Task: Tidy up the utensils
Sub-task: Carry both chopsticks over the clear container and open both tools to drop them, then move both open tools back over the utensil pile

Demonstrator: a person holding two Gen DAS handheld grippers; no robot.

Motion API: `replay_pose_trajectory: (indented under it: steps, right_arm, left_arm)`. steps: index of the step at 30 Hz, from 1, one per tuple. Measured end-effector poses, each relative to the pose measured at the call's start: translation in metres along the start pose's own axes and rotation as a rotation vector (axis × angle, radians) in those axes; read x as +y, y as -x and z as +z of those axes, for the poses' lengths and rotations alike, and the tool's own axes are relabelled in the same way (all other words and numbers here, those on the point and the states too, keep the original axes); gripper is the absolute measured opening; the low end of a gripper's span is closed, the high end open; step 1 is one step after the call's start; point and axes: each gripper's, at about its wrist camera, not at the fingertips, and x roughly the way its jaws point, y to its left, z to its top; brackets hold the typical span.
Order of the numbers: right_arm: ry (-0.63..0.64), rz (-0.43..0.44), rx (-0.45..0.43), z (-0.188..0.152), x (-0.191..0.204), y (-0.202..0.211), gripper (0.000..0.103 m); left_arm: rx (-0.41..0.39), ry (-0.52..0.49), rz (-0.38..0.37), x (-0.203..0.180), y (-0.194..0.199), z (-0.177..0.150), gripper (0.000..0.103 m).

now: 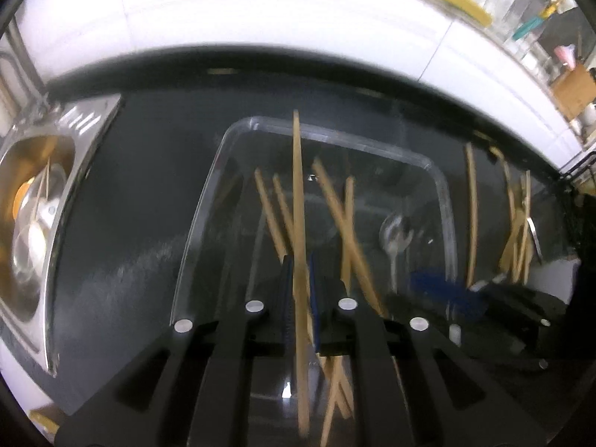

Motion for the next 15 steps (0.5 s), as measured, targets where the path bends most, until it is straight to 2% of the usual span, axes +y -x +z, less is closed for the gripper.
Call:
replay_pose_trajectory:
  steps: [1, 2, 9, 15]
  right_arm:
    - [0.022, 0.035, -0.026, -0.002, 0.001, 0.007, 0.098]
    - [0.058, 0.004, -0.030, -0.004, 0.005, 0.012, 0.097]
    - [0.279, -0.102, -0.095, -0.028, 0.008, 0.047, 0.097]
    - [0.254, -0.164, -0.121, -0.039, -0.027, 0.070, 0.097]
  left_arm:
    - [0.011, 0.013, 0.002, 0.001, -0.002, -0.001, 0.056]
    - [0.015, 0.039, 0.006, 0.003, -0.001, -0.001, 0.097]
    - [-0.090, 0.089, 0.023, 0.002, 0.023, 0.007, 0.097]
    - [-0.107, 0.040, 0.008, -0.037, 0.021, 0.014, 0.097]
